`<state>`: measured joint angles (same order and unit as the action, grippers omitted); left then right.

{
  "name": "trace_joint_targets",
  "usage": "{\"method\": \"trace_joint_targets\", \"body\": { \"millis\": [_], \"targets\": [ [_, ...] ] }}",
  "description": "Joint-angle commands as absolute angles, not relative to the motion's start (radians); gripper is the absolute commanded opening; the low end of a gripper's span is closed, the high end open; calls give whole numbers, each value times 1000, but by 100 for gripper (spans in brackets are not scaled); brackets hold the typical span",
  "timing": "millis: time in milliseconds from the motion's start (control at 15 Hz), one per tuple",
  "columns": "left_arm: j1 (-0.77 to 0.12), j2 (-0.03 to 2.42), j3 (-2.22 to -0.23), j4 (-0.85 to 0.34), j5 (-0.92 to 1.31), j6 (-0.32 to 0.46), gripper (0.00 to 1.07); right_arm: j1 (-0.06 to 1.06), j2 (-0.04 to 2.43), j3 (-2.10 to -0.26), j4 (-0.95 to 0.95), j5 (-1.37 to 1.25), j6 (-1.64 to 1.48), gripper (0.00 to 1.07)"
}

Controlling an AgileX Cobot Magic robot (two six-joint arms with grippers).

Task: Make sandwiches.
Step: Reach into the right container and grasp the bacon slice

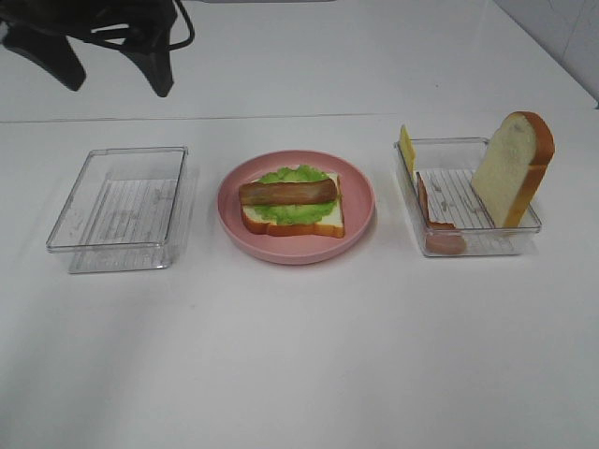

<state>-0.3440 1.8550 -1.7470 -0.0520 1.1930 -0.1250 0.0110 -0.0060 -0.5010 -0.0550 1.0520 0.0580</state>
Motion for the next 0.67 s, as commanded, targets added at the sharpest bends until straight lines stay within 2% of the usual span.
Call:
{"method": "trace_joint_targets", "body": {
  "millis": [67,467,667],
  "targets": [
    [-344,1796,-1696,-21,1278,-143,88,6,-18,-498,-57,1053,56,78],
    [-344,1478,-1323,-14,1268,-144,88,6,-18,-498,-57,1053,56,78],
    [-344,1199,-1125,-12,1267,-144,88,6,-18,-498,-57,1053,56,78]
  ]
}}
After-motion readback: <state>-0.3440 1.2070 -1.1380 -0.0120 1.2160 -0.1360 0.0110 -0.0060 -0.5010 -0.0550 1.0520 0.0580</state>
